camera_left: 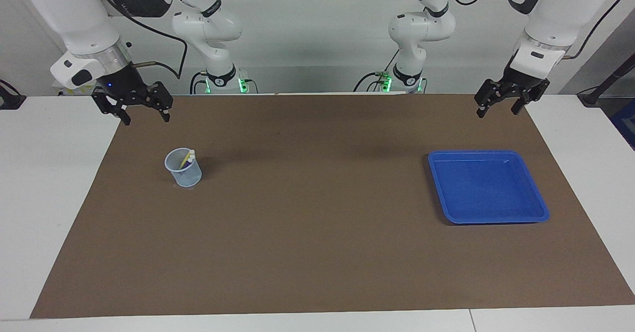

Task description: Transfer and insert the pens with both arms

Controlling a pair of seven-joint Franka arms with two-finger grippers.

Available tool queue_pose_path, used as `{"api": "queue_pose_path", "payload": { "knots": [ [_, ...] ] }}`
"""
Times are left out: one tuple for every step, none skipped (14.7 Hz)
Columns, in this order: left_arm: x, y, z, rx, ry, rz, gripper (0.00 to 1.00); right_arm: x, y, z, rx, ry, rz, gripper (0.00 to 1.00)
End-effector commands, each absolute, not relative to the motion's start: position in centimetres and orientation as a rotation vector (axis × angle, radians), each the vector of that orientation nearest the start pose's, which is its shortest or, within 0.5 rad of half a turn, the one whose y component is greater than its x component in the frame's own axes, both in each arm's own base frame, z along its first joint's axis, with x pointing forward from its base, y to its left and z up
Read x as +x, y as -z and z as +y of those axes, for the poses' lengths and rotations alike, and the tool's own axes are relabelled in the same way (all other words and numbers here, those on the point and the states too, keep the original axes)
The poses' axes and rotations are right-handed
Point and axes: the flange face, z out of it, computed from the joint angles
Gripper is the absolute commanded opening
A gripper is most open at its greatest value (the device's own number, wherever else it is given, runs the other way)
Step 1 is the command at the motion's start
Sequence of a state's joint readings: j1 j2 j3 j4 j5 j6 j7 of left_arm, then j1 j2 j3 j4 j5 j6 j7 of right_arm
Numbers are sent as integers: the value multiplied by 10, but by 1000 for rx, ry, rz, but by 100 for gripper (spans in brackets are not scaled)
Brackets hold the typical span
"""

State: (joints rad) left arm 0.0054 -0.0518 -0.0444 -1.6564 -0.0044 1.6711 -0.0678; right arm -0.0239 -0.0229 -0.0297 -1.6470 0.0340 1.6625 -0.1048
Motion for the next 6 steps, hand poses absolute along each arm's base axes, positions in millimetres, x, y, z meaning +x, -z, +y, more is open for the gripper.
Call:
{"api": "queue_pose_path", "payload": {
  "knots": [
    [541, -623, -20, -3157, 130, -31, 100, 547, -619, -28, -3124, 69, -68, 100],
    [541, -623, -20, -3155, 132, -31, 100, 547, -618, -28, -3136, 66, -72, 100],
    [541, -623, -20, -3155, 134, -31, 100, 547, -619, -28, -3136, 68, -74, 100],
    [541, -623, -20, -3155, 134, -31, 100, 547, -618, -28, -3136, 66, -74, 100],
    [541, -622, -20, -3157, 132, -31, 100, 547, -618, -28, -3136, 66, -72, 100],
    [541, -622, -20, -3155, 134, -31, 100, 547, -619, -28, -3136, 66, -72, 100]
  ]
}}
